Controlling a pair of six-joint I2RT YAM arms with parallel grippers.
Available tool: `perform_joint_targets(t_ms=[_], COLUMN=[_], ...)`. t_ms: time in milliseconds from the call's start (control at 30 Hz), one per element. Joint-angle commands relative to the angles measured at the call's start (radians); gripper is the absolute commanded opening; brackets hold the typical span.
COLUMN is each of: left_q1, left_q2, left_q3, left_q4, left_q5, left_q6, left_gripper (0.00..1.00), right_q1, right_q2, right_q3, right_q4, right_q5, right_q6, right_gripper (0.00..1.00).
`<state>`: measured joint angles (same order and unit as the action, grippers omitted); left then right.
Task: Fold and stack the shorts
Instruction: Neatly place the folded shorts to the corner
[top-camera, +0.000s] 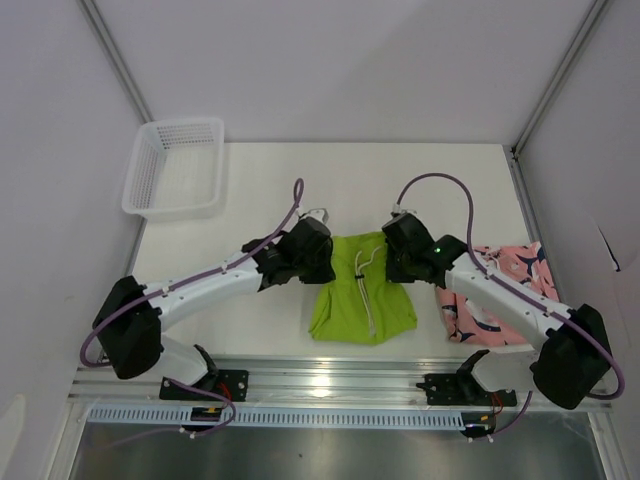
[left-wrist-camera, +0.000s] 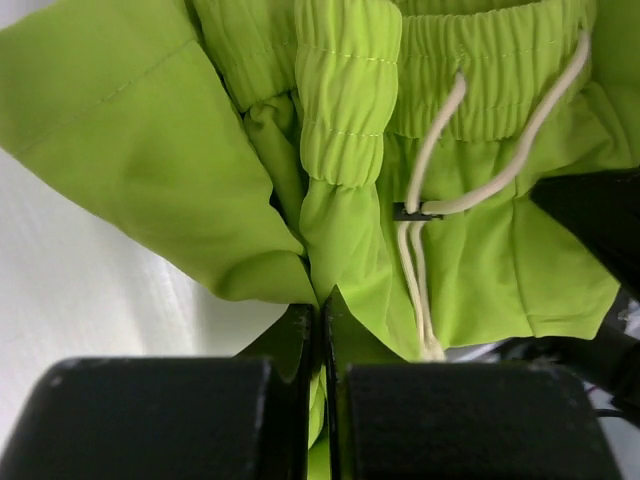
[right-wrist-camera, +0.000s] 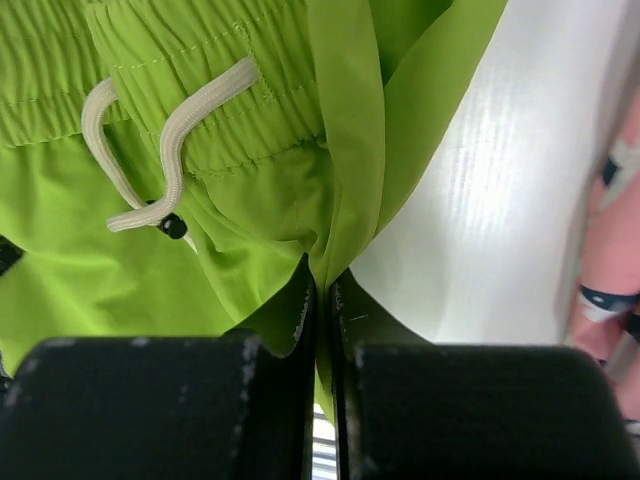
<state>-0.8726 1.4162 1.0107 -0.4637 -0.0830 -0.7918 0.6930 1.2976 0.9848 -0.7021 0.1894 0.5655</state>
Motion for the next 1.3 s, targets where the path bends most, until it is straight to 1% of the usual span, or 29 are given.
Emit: perform_joint_targets(t_ms=[0, 67, 133, 167, 233, 267, 333, 367, 433, 467, 500, 567, 600, 700, 733, 767, 800, 833, 867, 967, 1033, 1167, 1267], left_q1=[-0.029, -0.042, -0.066, -0.074, -0.1, -0.108, -0.134, -0.143, -0.17, -0.18, -0.196, -0.213, -0.23, -0.262, -0.27, -0.278, -0.287, -0.289, -0.29, -0.296, -0.304, -0.318, -0.321], left_q2=[0.055, 0.098, 0.124, 0.139, 0.188, 0.207, 0.263, 0.283, 0.343, 0.363, 0.384, 0.447, 0.47, 0.564, 0.595, 0.663, 0.693, 0.716, 0.733, 0.779, 0.803, 0.86, 0.905], left_q3=[0.156, 0.193, 0.261, 0.276, 0.321, 0.369, 0.399, 0.457, 0.497, 0.564, 0.583, 0.65, 0.708, 0.767, 0.877, 0.922, 0.992, 1.029, 1.048, 1.048, 1.051, 1.089, 1.103], left_q4=[-0.023, -0.039, -0.046, -0.047, -0.041, -0.035, -0.024, -0.02, -0.015, -0.015, -0.012, -0.009, -0.007, 0.016, -0.036, -0.064, -0.075, -0.075, -0.066, -0.007, 0.031, 0.056, 0.08], left_q5=[0.015, 0.032, 0.038, 0.043, 0.051, 0.061, 0.072, 0.069, 0.066, 0.063, 0.063, 0.068, 0.066, 0.065, 0.043, 0.029, 0.026, 0.029, 0.034, 0.051, 0.051, 0.042, 0.055], left_q6=[-0.047, -0.055, -0.064, -0.067, -0.084, -0.09, -0.107, -0.113, -0.129, -0.133, -0.142, -0.149, -0.15, -0.124, -0.115, -0.107, -0.093, -0.093, -0.099, -0.122, -0.132, -0.144, -0.159], left_gripper=[0.0, 0.0, 0.0, 0.0, 0.0, 0.0, 0.0, 0.0, 0.0, 0.0, 0.0, 0.0, 0.0, 0.0, 0.0, 0.0, 0.0, 0.0, 0.0, 0.0, 0.0, 0.0, 0.0], right_q1=[-0.041, -0.062, -0.078, -0.101, -0.131, -0.177, -0.223, -0.271, -0.334, -0.366, -0.435, -0.502, -0.57, -0.668, -0.747, -0.783, -0.817, -0.884, -0.917, -0.969, -0.98, -1.006, -1.007], right_q2=[-0.063, -0.08, -0.078, -0.08, -0.087, -0.095, -0.116, -0.124, -0.145, -0.152, -0.164, -0.172, -0.175, -0.207, -0.231, -0.242, -0.251, -0.257, -0.255, -0.239, -0.23, -0.202, -0.201], right_q3=[0.093, 0.127, 0.172, 0.211, 0.236, 0.251, 0.261, 0.268, 0.275, 0.278, 0.276, 0.276, 0.276, 0.256, 0.238, 0.227, 0.218, 0.201, 0.196, 0.195, 0.202, 0.241, 0.232], right_q4=[-0.103, -0.161, -0.221, -0.278, -0.312, -0.335, -0.352, -0.368, -0.385, -0.392, -0.393, -0.396, -0.395, -0.378, -0.355, -0.34, -0.327, -0.309, -0.301, -0.281, -0.278, -0.27, -0.237], right_q5=[0.03, 0.036, 0.076, 0.094, 0.127, 0.125, 0.127, 0.13, 0.139, 0.137, 0.124, 0.11, 0.104, 0.085, 0.07, 0.053, 0.038, 0.022, -0.014, -0.068, -0.045, -0.008, 0.03], right_q6=[0.004, -0.006, -0.016, -0.018, -0.032, -0.038, -0.061, -0.068, -0.094, -0.105, -0.119, -0.153, -0.164, -0.208, -0.219, -0.246, -0.26, -0.272, -0.286, -0.296, -0.283, -0.248, -0.211], right_gripper=[0.0, 0.0, 0.0, 0.0, 0.0, 0.0, 0.0, 0.0, 0.0, 0.0, 0.0, 0.0, 0.0, 0.0, 0.0, 0.0, 0.0, 0.0, 0.0, 0.0, 0.0, 0.0, 0.0])
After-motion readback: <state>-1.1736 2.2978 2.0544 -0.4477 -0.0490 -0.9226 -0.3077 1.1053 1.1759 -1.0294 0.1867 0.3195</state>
